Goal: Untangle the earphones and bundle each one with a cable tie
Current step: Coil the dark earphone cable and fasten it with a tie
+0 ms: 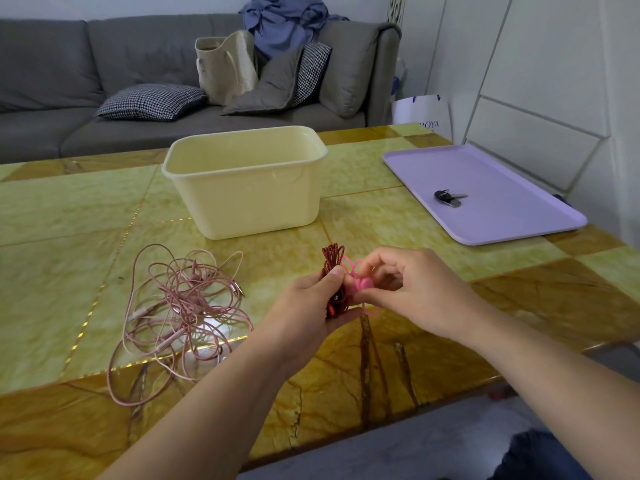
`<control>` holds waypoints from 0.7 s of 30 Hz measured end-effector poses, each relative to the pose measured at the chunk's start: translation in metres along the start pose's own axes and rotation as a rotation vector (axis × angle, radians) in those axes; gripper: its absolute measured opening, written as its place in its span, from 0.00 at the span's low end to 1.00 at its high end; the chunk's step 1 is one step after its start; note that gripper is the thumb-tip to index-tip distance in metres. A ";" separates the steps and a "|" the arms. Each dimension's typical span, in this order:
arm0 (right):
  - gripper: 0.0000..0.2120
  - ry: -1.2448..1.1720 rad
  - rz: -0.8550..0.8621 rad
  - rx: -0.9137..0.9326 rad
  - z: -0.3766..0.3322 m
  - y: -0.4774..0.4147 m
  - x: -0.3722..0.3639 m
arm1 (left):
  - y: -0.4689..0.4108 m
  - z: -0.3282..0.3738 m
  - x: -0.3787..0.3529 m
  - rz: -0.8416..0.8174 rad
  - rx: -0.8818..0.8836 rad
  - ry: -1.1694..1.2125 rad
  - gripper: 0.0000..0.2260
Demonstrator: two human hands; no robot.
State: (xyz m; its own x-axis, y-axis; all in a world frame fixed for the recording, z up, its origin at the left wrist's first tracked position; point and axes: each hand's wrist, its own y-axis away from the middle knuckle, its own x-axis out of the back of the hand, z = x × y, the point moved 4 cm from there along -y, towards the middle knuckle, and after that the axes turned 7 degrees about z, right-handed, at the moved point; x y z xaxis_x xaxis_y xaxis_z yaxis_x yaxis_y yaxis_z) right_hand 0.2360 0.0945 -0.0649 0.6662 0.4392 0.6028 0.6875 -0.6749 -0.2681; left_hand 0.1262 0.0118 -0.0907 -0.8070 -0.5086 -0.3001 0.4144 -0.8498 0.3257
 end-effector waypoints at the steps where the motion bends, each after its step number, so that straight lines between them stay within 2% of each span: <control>1: 0.09 0.005 -0.005 0.005 0.000 0.000 0.000 | 0.000 0.000 0.000 0.003 0.001 0.000 0.15; 10: 0.09 0.033 -0.018 0.076 -0.003 0.002 -0.001 | 0.001 0.001 0.000 -0.001 0.026 0.012 0.14; 14: 0.10 0.001 0.043 0.063 -0.004 0.001 0.001 | -0.001 -0.001 -0.001 -0.008 0.077 0.129 0.14; 18: 0.10 -0.230 0.107 -0.082 0.000 -0.002 0.004 | -0.006 -0.003 0.003 0.044 0.158 0.289 0.14; 21: 0.04 -0.604 0.141 -0.316 0.008 -0.005 0.004 | -0.009 -0.003 0.009 0.084 0.147 0.293 0.14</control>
State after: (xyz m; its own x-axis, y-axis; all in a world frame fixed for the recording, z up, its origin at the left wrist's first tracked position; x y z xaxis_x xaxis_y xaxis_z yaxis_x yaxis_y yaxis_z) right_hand 0.2379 0.1041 -0.0668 0.8502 0.5255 0.0303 0.5263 -0.8499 -0.0268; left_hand 0.1165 0.0150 -0.0991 -0.6087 -0.6120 -0.5049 0.3920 -0.7853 0.4793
